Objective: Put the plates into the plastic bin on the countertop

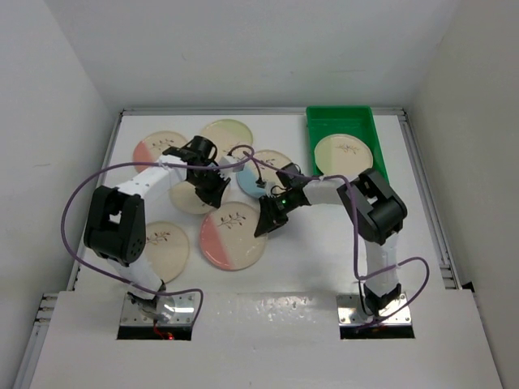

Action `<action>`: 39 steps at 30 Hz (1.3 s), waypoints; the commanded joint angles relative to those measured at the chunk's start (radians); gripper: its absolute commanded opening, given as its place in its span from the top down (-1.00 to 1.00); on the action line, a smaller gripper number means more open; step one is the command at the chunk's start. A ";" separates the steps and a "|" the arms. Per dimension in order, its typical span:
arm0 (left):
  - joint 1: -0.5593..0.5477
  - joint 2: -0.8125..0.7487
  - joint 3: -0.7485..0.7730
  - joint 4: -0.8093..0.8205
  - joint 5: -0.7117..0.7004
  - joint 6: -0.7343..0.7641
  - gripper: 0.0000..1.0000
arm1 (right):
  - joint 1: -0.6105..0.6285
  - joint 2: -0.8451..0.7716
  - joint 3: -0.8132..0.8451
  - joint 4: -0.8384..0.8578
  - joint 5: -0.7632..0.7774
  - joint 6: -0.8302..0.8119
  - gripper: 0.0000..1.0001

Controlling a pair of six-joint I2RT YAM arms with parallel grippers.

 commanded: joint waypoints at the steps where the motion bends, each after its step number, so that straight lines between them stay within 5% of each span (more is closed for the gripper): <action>1: -0.005 -0.037 0.008 0.033 0.056 -0.008 1.00 | -0.002 -0.004 0.006 0.113 -0.010 0.087 0.87; 2: -0.005 -0.037 0.008 0.033 0.047 -0.008 1.00 | -0.007 -0.015 -0.011 0.122 -0.002 0.090 1.00; 6: 0.027 -0.037 0.032 0.013 0.047 0.012 1.00 | -0.044 -0.133 -0.021 0.060 0.008 0.062 1.00; 10: 0.079 -0.037 0.138 -0.040 0.073 0.033 0.33 | -0.133 -0.260 0.079 -0.092 0.002 0.005 1.00; 13: 0.142 -0.037 0.227 -0.065 0.083 0.034 0.07 | -0.217 -0.340 0.150 -0.125 0.002 0.036 1.00; 21: 0.240 -0.017 0.282 -0.074 -0.078 0.034 -0.02 | -0.620 -0.411 0.070 0.265 0.002 0.448 1.00; 27: 0.345 -0.067 0.184 -0.074 -0.112 0.046 -0.13 | -0.806 -0.429 -0.117 0.510 0.275 0.666 1.00; 31: 0.434 -0.092 0.088 -0.074 -0.123 0.090 -0.34 | -0.843 -0.405 -0.186 0.593 0.318 0.725 1.00; 39: 0.590 -0.049 -0.066 -0.074 -0.143 0.188 -0.39 | -0.828 -0.299 -0.157 0.512 0.324 0.643 1.00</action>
